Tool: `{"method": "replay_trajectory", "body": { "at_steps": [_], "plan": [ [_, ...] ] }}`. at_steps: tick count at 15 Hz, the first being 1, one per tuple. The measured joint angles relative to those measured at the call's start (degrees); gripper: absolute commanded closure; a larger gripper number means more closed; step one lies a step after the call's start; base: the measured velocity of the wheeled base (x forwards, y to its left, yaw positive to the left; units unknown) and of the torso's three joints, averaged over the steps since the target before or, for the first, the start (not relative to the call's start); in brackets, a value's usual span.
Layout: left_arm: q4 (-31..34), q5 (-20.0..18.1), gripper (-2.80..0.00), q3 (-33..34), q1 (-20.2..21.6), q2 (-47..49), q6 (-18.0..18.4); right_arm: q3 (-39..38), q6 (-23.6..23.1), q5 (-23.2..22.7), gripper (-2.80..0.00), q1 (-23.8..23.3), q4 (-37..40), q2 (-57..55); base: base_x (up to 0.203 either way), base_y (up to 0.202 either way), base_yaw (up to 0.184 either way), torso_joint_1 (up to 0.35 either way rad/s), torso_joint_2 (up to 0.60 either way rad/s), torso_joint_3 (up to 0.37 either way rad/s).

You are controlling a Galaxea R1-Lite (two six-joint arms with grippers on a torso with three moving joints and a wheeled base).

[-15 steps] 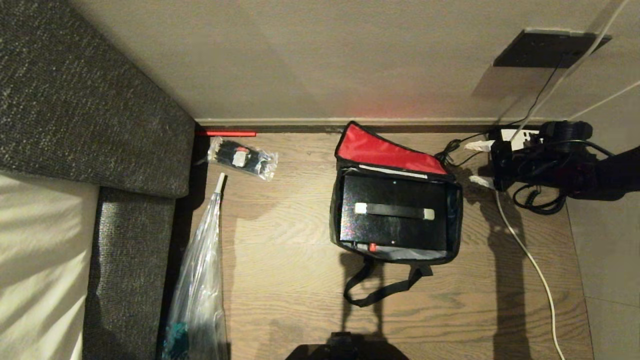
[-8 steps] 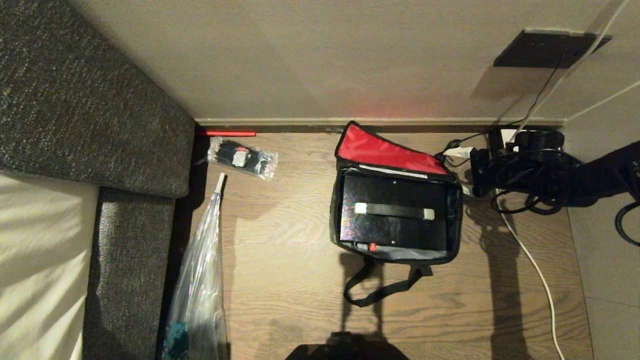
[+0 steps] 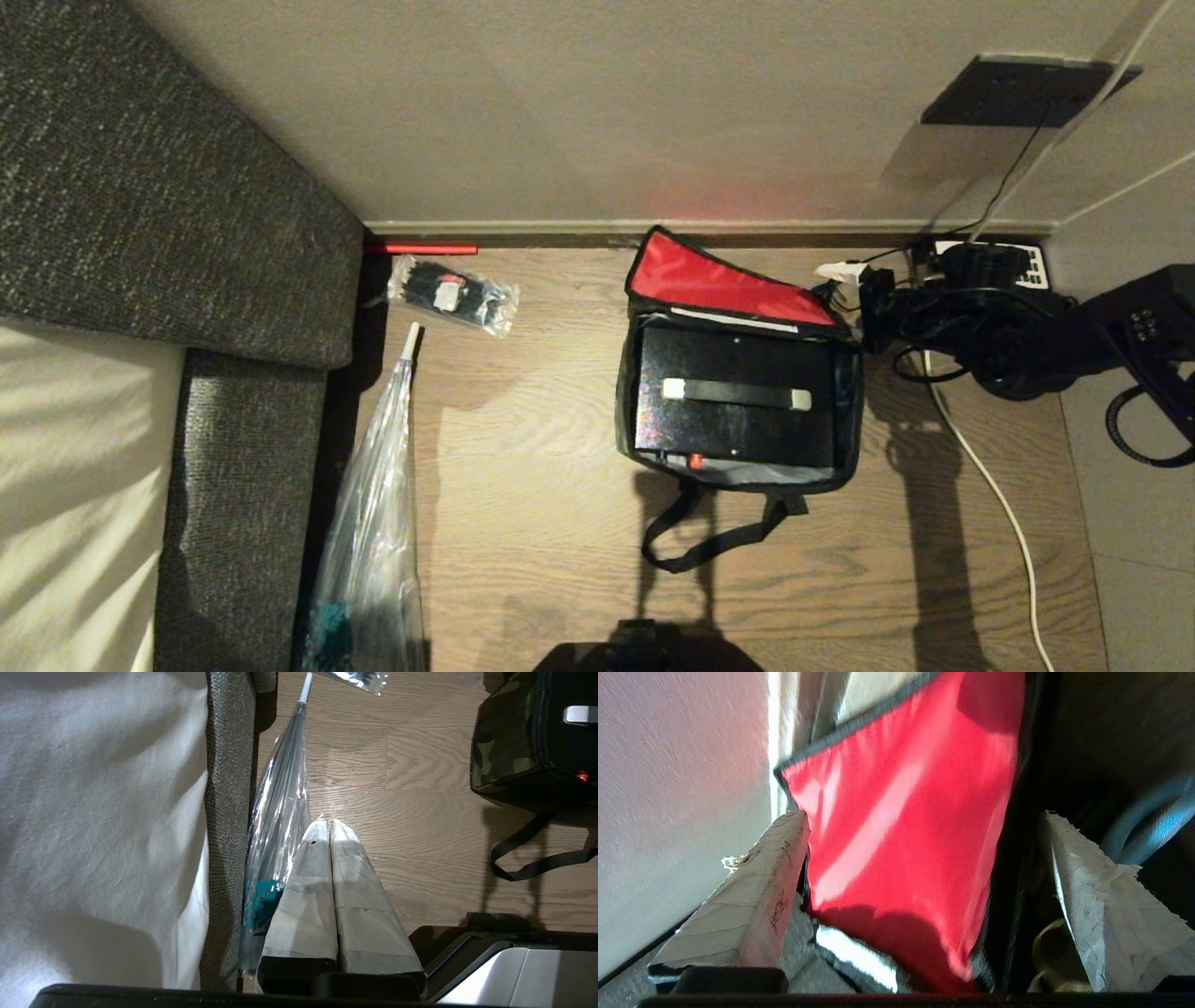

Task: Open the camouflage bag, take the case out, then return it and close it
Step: Close the top of the storage box

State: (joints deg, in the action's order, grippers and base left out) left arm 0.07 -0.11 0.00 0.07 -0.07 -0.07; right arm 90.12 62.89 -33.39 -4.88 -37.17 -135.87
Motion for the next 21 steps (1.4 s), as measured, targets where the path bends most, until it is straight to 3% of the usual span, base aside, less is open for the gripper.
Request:
{"method": "replay_trajectory", "body": {
  "at_steps": [2,3,10,17,21],
  "plan": [
    [0.0,0.01,0.0,0.0,0.0,0.0,0.0,0.61,-1.51,0.5,-2.8,0.0,-0.35,-1.04,0.0,0.0,0.0,0.0,0.0,0.0],
    [0.0,-0.02,0.0,0.0,0.0,0.0,0.0,0.76,-3.33,1.1,0.0,0.0,-0.3,-1.45,0.0,0.0,0.0,0.0,0.0,0.0],
    [0.02,0.02,0.0,0.0,0.0,0.0,0.02,1.04,-9.58,3.23,0.0,-0.05,-0.06,-2.62,0.0,0.0,0.0,0.0,0.0,0.0],
    [0.02,0.0,0.0,0.0,0.0,0.0,0.0,0.33,-10.89,3.13,0.0,-0.29,-0.48,-1.15,0.0,0.0,0.0,0.0,0.0,0.0],
    [0.0,-0.02,0.0,0.0,0.0,0.0,0.0,-4.69,-12.12,2.28,0.0,-0.38,-0.54,3.37,0.0,0.0,0.0,0.0,0.0,0.0]
  ]
}}
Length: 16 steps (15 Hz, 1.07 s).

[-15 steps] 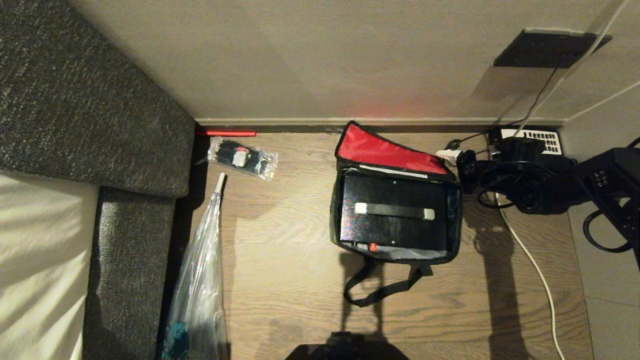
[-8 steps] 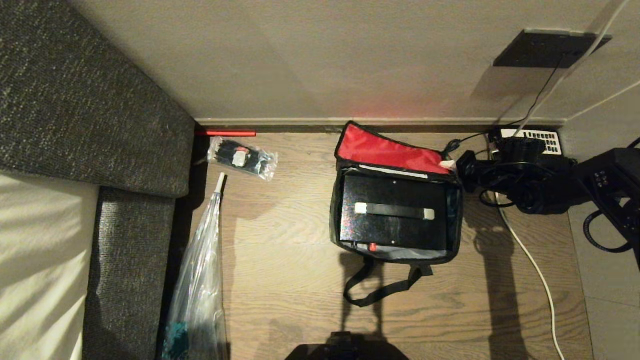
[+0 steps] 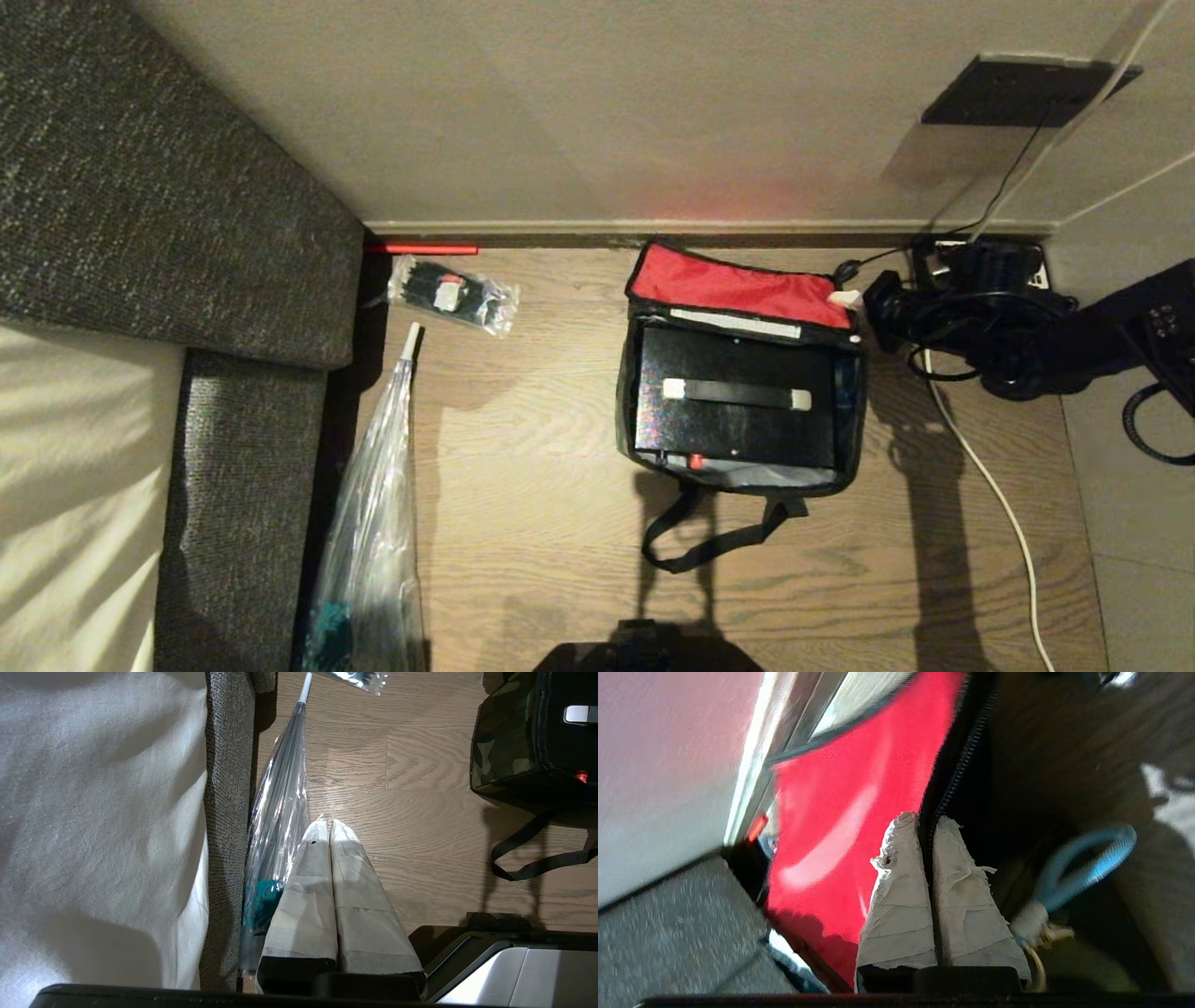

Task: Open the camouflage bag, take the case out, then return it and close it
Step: Close the top of the storage box

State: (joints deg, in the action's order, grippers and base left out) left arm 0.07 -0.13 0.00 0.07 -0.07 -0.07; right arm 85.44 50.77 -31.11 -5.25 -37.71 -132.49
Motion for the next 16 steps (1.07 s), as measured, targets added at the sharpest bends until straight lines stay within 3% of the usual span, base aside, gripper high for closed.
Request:
{"method": "replay_trajectory", "body": {
  "at_steps": [6,16],
  "plan": [
    [0.02,0.02,0.0,0.0,0.0,0.0,-0.02,-6.89,-3.39,-0.34,0.0,0.24,-0.02,6.71,0.0,0.0,0.0,0.0,0.0,0.0],
    [0.0,0.03,0.0,0.0,0.0,0.0,0.01,-11.59,-16.35,-1.48,0.0,0.27,-0.05,9.48,0.0,0.0,0.0,0.0,0.0,0.0]
  ]
}}
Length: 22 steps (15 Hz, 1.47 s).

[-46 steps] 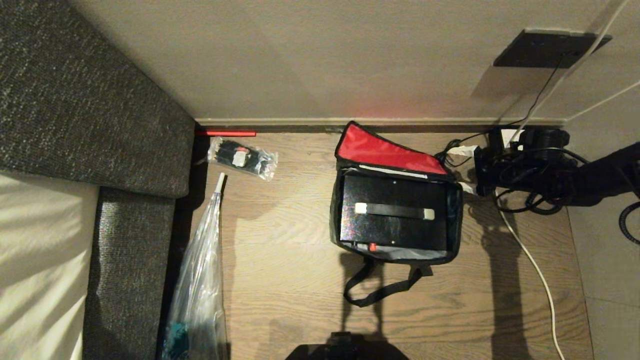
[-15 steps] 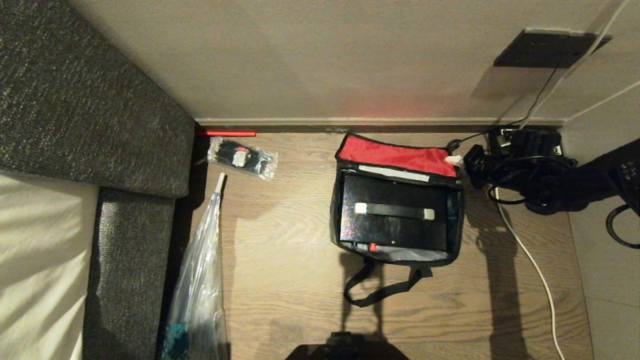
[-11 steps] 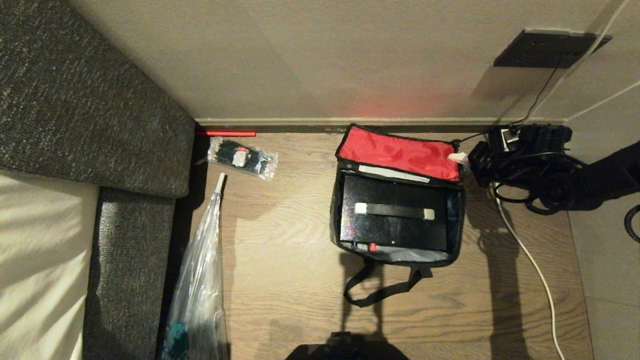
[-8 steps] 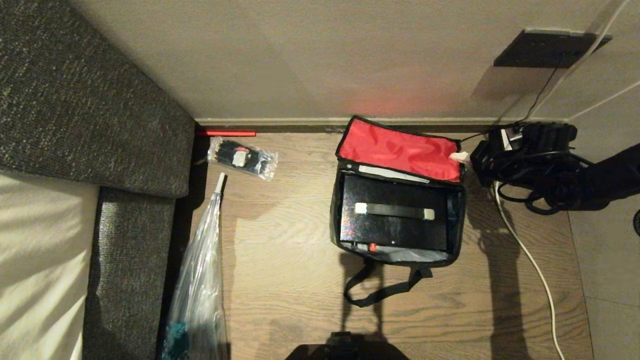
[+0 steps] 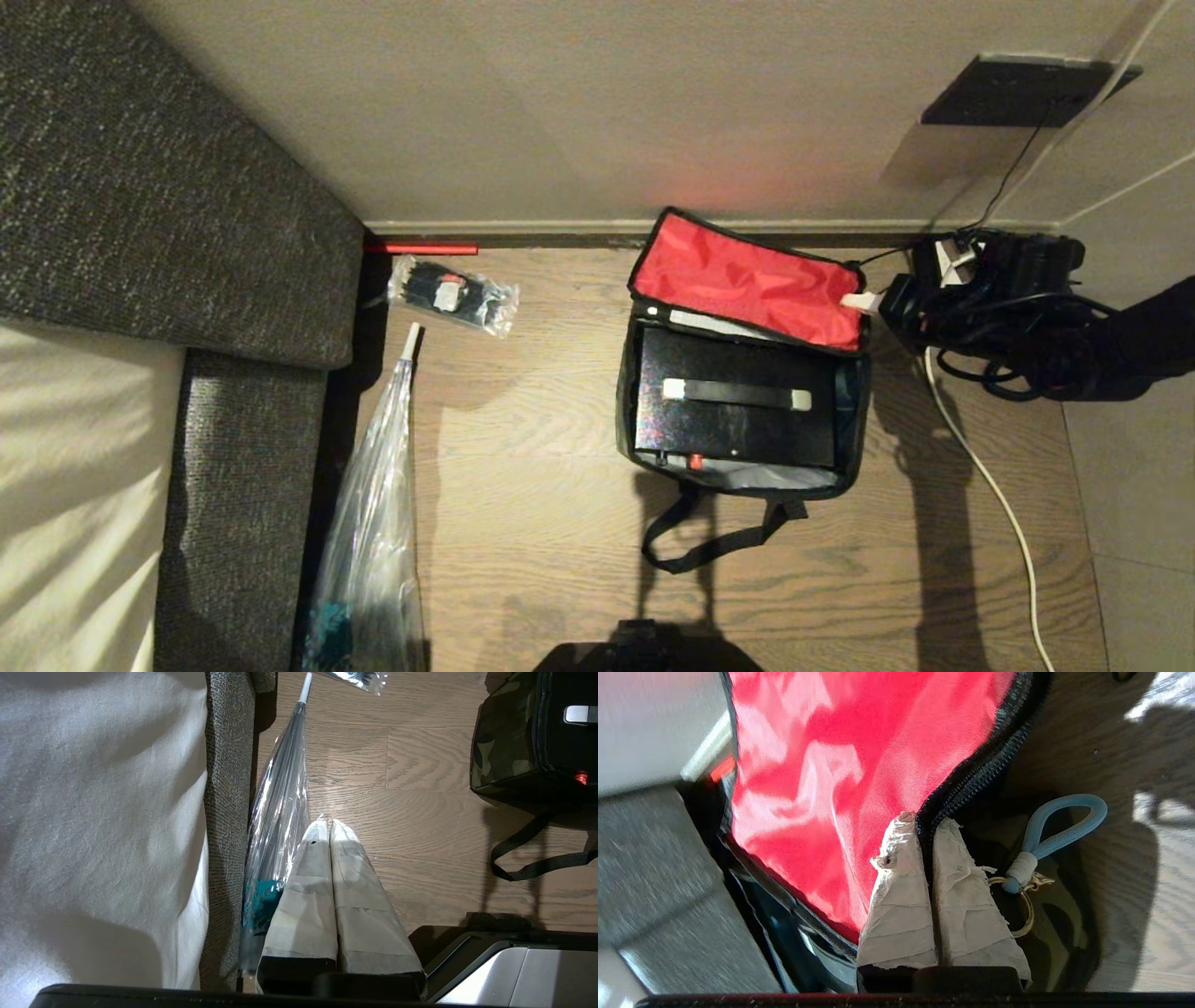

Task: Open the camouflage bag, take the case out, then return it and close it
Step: Close the top of the storage box

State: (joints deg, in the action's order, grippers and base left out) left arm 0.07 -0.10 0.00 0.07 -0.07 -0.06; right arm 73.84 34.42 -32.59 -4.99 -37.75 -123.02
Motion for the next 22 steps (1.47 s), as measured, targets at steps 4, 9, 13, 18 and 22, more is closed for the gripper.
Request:
{"method": "replay_trajectory", "body": {
  "at_steps": [4,9,13,18,22],
  "plan": [
    [0.02,0.01,0.0,0.0,0.0,0.0,-0.01,-0.6,-1.26,-0.38,0.0,0.22,-2.48,0.48,0.0,0.0,0.0,0.0,0.0,0.0],
    [0.0,-0.03,0.0,0.0,0.0,0.0,-0.01,-2.97,-1.1,-5.21,0.0,0.24,-8.86,1.87,0.0,0.0,0.0,0.0,0.0,0.0],
    [0.0,-0.01,0.0,0.0,0.0,0.0,-0.01,-8.72,-1.26,-11.09,0.0,0.26,-17.68,2.93,0.0,0.0,0.0,0.0,0.0,0.0],
    [0.02,0.01,0.0,0.0,0.0,0.0,-0.01,-17.23,-2.36,-20.43,0.0,0.02,-28.98,3.25,0.0,0.0,0.0,0.0,0.0,0.0],
    [0.02,-0.01,0.0,0.0,0.0,0.0,-0.04,-21.68,-11.29,-21.45,0.0,-0.82,-28.81,2.61,0.0,0.0,0.0,0.0,0.0,0.0]
  ]
}}
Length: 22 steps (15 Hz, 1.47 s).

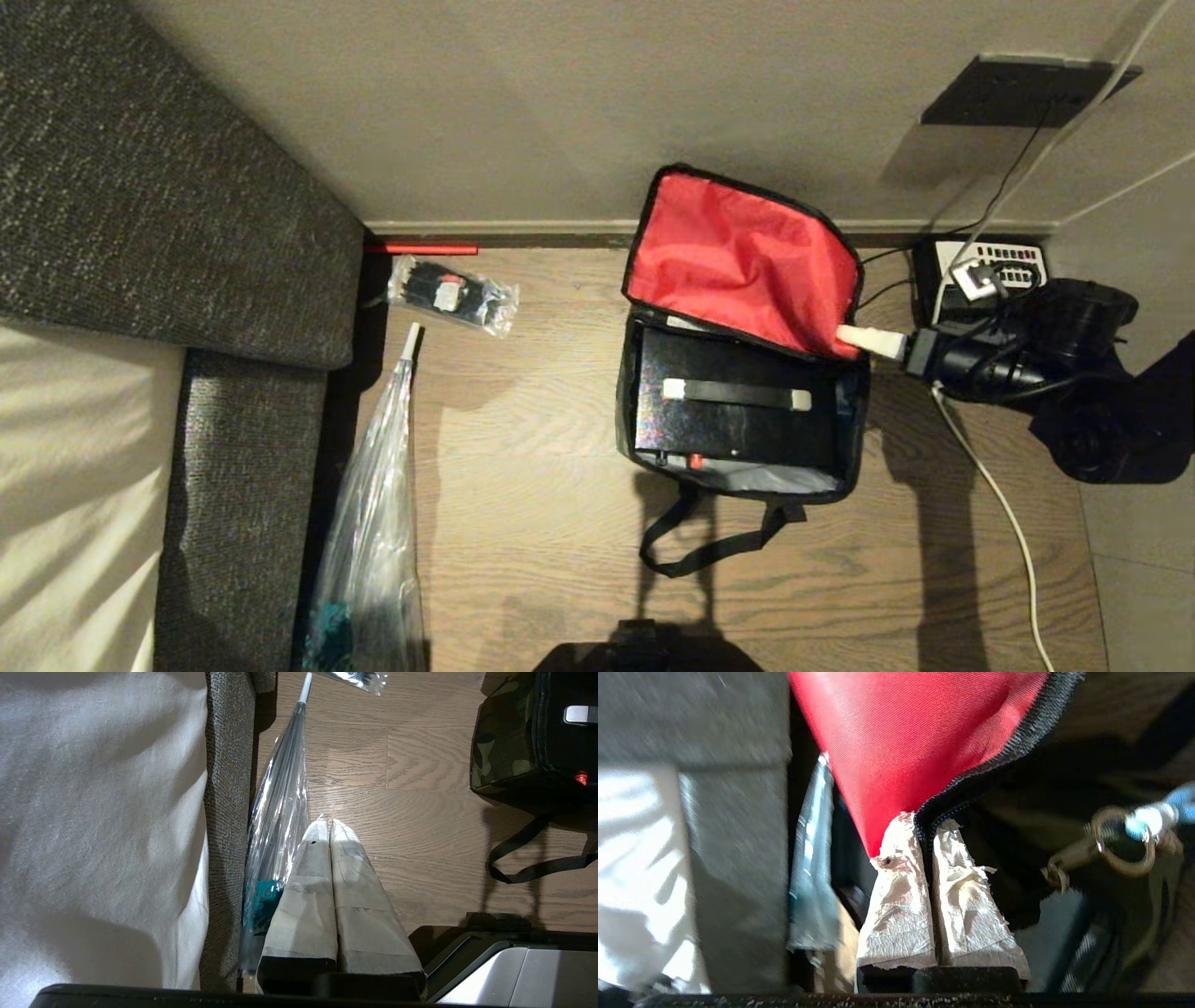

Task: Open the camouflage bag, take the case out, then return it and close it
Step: Close the top of the storage box

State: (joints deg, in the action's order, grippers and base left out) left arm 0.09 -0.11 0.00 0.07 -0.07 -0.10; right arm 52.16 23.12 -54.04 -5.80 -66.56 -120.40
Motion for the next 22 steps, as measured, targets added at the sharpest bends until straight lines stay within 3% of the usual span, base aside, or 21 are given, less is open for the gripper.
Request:
{"method": "replay_trajectory", "body": {
  "at_steps": [5,11,12,18,22],
  "plan": [
    [0.0,0.0,0.0,0.0,0.0,0.0,0.02,-4.18,-11.51,0.0,0.0,-0.52,-0.99,-2.27,0.0,0.0,0.0,0.0,0.0,0.0],
    [0.0,0.0,0.0,0.0,0.0,0.0,0.0,-4.67,-17.06,0.73,-0.01,-0.69,-1.85,-3.71,0.0,0.0,0.0,0.0,0.0,0.0],
    [0.0,0.0,0.0,0.0,0.0,0.0,0.0,-4.81,-17.96,0.74,-2.8,-0.73,-1.85,-3.82,0.0,0.0,0.0,0.0,0.0,0.0],
    [0.0,-0.01,0.0,-0.02,0.0,0.0,0.03,-9.0,-26.63,0.18,-2.8,-0.94,-1.94,-4.01,0.0,0.0,0.0,0.0,0.0,0.0],
    [0.0,0.01,0.0,0.0,0.0,0.0,0.03,-11.07,-26.36,-1.0,-2.8,-2.44,-2.15,-2.77,0.0,0.0,0.0,0.0,0.0,0.0]
  ]
}}
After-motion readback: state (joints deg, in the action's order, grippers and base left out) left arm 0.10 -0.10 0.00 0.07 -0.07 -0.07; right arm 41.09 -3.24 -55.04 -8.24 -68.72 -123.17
